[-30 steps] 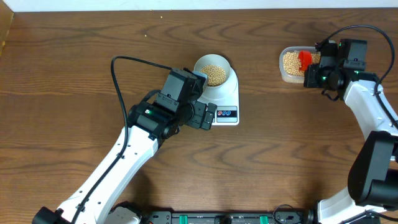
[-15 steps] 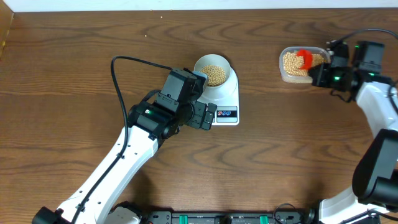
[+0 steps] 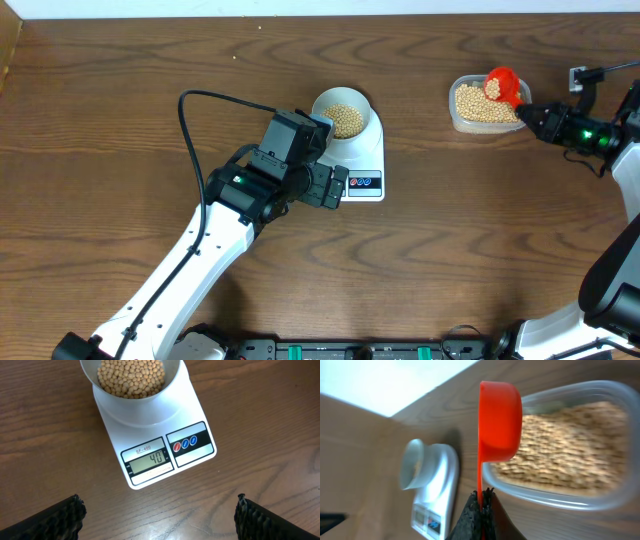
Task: Scoop item into bowl and weigh 50g on scale
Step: 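Dip the red scoop into the chickpeas with the right gripper, then lift the scoop and carry it left over the white bowl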
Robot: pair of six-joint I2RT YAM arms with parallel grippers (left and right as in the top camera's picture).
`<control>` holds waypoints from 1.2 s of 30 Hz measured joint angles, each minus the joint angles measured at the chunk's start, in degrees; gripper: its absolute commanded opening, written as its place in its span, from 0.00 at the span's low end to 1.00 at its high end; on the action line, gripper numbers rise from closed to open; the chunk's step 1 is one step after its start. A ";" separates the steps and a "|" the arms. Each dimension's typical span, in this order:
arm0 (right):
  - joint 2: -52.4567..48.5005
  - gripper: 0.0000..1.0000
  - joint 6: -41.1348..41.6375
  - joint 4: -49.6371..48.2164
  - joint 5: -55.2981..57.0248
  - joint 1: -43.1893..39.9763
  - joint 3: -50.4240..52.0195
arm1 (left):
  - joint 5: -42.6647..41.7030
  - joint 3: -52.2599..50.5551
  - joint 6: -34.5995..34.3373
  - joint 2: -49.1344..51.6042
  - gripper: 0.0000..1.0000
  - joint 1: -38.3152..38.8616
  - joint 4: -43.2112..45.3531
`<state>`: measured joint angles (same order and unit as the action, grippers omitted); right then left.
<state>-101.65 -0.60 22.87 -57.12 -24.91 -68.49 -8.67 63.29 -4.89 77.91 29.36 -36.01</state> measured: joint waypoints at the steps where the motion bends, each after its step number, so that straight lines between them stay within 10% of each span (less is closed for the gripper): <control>1: 0.02 0.01 0.00 0.00 -1.31 0.02 0.00 | 0.00 0.00 -0.02 0.00 0.98 0.00 0.00; 36: 0.00 0.02 6.43 -13.31 5.73 33.57 0.00 | 0.00 0.00 0.00 0.00 0.98 0.00 0.00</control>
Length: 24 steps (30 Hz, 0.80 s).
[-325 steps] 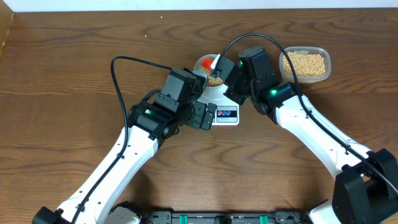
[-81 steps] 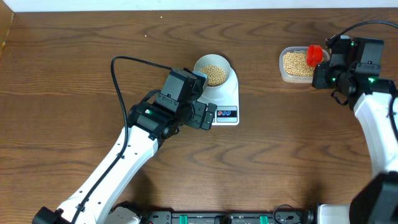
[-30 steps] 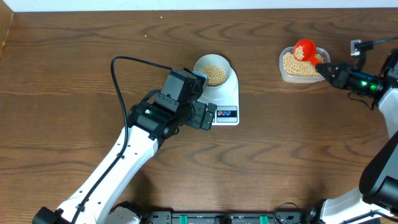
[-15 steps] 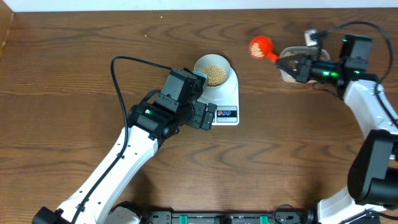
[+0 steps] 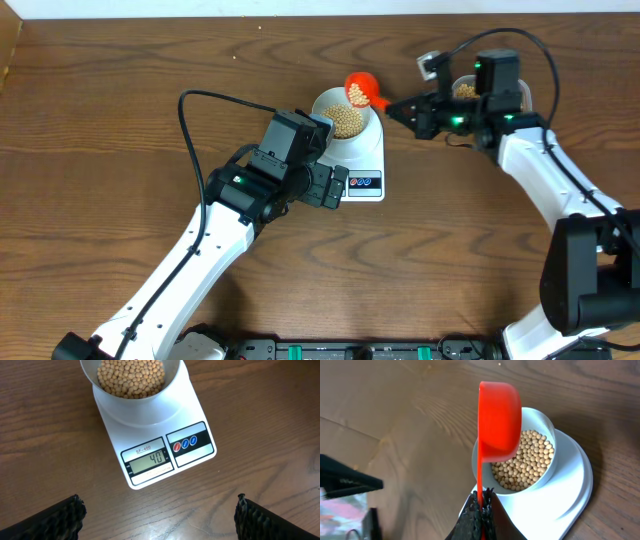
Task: Scoop item into bowl and weigh 50g on scale
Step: 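Lift the scoop and carry it left over the white bowl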
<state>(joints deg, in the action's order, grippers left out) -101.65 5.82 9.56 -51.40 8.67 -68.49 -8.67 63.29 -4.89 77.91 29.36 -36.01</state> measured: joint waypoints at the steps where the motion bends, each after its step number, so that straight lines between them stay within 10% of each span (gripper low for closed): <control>1: 0.00 0.02 -0.02 -0.02 1.44 0.83 0.00 | 0.00 0.00 0.00 0.00 0.98 0.00 0.00; 24: 0.00 0.01 -6.80 -0.20 24.39 10.95 0.00 | 0.00 0.00 0.00 0.00 0.98 0.00 0.00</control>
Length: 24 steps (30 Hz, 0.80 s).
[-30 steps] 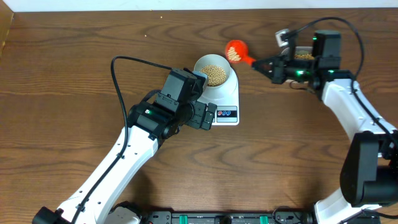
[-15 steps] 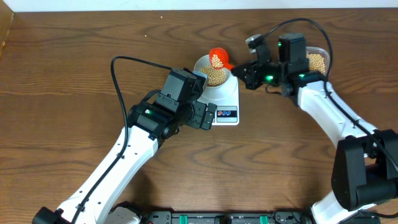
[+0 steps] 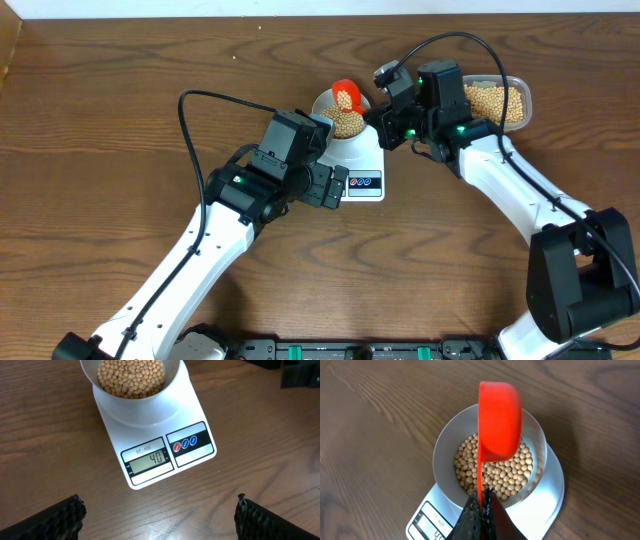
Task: Scoop item into bowl and weigh 50g on scale
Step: 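Lift the scoop and carry it left over the white bowl, then tilt the red scoop slowly to trickle chickpeas into the bowl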
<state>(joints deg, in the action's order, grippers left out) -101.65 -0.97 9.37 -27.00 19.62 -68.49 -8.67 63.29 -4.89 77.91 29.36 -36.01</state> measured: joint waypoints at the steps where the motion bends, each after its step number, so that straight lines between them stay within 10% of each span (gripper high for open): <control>1: 0.00 0.02 -0.35 0.02 0.15 0.13 0.00 | 0.00 0.00 0.00 0.00 0.98 0.00 0.00; 24: 0.13 0.02 -7.02 0.07 3.02 2.01 -0.02 | 0.00 0.00 0.00 0.00 0.98 0.00 0.00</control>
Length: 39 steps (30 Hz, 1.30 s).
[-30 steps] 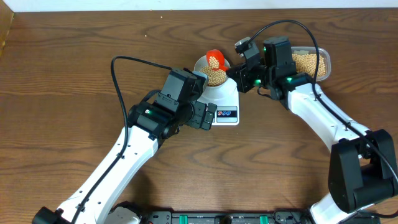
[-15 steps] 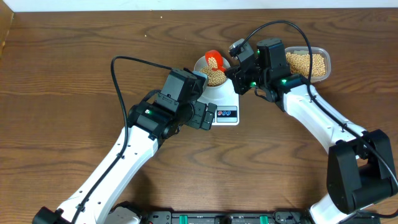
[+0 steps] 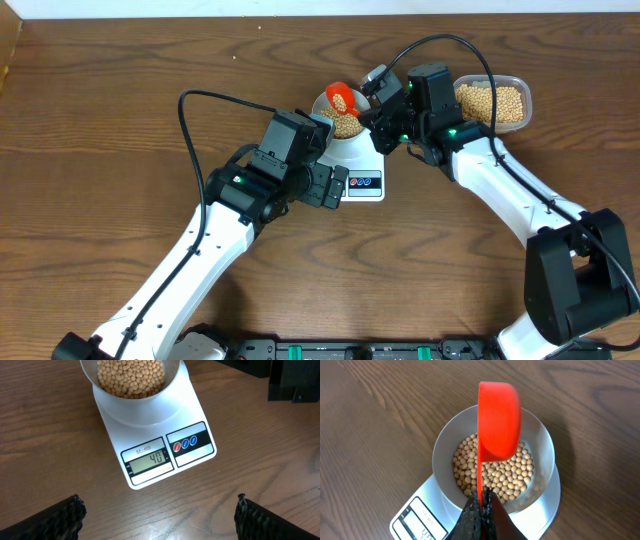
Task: Scoop item into bowl and weigh 50g on scale
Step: 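Tilt the red scoop slowly to trickle chickpeas into the bowl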
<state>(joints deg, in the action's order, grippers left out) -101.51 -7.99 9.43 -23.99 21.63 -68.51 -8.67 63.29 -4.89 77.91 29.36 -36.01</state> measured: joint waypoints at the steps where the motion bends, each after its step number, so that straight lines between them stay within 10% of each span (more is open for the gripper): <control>1: 0.13 0.02 -0.04 0.00 0.04 0.00 0.00 | 0.00 0.00 0.00 0.00 0.98 0.00 0.00; 39: 2.16 0.01 -4.20 1.44 0.09 -0.02 0.00 | 0.00 0.00 -0.02 0.00 0.98 0.00 0.00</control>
<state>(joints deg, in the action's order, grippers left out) -99.35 -12.19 10.87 -23.90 21.61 -68.51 -8.67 63.29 -4.91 77.91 29.36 -36.01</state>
